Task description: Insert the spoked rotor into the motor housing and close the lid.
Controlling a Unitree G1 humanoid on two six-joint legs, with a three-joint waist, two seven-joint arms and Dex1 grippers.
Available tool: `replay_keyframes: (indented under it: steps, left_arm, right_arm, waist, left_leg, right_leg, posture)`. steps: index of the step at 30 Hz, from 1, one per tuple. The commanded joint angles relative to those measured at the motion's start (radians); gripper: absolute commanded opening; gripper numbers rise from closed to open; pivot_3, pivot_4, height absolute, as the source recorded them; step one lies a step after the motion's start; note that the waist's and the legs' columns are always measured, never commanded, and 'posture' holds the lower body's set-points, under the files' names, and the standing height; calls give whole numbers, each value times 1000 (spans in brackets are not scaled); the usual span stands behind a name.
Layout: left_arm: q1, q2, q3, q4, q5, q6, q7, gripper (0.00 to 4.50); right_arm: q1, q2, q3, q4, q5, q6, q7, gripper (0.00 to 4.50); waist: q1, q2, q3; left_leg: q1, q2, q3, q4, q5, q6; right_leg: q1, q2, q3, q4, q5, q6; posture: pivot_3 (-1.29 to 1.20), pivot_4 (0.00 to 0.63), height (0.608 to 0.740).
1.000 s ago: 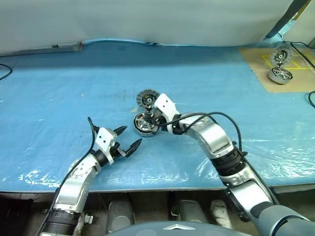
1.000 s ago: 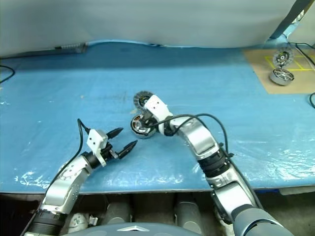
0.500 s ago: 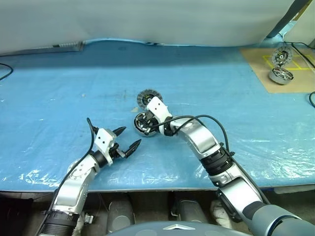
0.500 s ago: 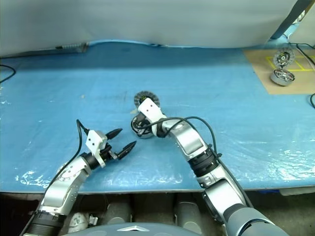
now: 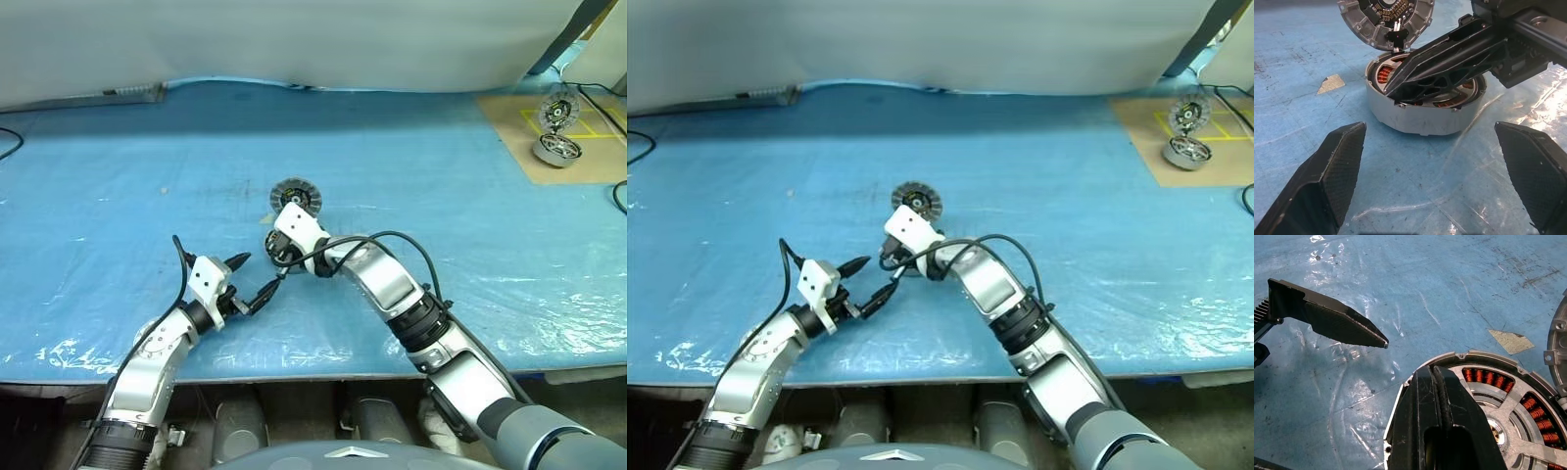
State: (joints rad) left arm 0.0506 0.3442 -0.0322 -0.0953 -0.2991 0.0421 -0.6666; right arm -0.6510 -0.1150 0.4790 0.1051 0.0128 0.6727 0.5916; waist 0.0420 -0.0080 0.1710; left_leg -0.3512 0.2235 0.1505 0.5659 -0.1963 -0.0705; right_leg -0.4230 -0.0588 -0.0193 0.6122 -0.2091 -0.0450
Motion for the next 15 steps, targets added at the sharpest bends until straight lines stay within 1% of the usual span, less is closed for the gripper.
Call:
replay_keyframes:
  steps: [1, 4, 7, 8, 12, 15]
  left_arm:
    - [7, 1, 10, -44, -5, -13, 2, 4500]
    - [7, 1, 10, -43, -5, -14, 1, 4500]
    - [6, 2, 10, -40, -6, -16, -2, 4500]
    - [4, 2, 10, -38, -6, -16, -3, 4500]
    - [-3, 2, 8, -31, -7, -16, -7, 4500]
    - [-8, 0, 6, -27, -7, -16, -9, 4500]
  right_arm:
    - [-13, -9, -36, -42, 15, 10, 17, 18]
    - [-15, -24, -106, -104, 70, 44, 40, 18]
    - [-23, -99, -204, -193, 142, 98, 99, 18]
    - [-21, -147, -227, -212, 157, 105, 131, 18]
    - [-24, -312, -235, -203, 149, 72, 217, 18]
    - [-64, -373, -227, -101, 115, 17, 233, 18]
  waist:
    - [0, 0, 0]
    - [1, 0, 0]
    - [5, 0, 0]
    - [7, 0, 0]
    - [10, 0, 0]
    - [0, 0, 0]
  left_leg:
    - [0, 0, 0, 0, 0, 0]
    - [0, 0, 0, 0, 0, 0]
    - [-1, 0, 0, 0, 0, 0]
    - [-1, 0, 0, 0, 0, 0]
    - [0, 0, 0, 0, 0, 0]
    - [0, 0, 0, 0, 0, 0]
  right_leg:
    - [0, 0, 0, 0, 0, 0]
    - [0, 0, 0, 0, 0, 0]
    - [0, 0, 0, 0, 0, 0]
    - [0, 0, 0, 0, 0, 0]
    - [1, 0, 0, -1, 0, 0]
    - [1, 0, 0, -1, 0, 0]
  posture:
    - [0, 150, 740]
    - [0, 150, 740]
    - [0, 150, 740]
    - [0, 150, 740]
    - [0, 150, 740]
    - [0, 150, 740]
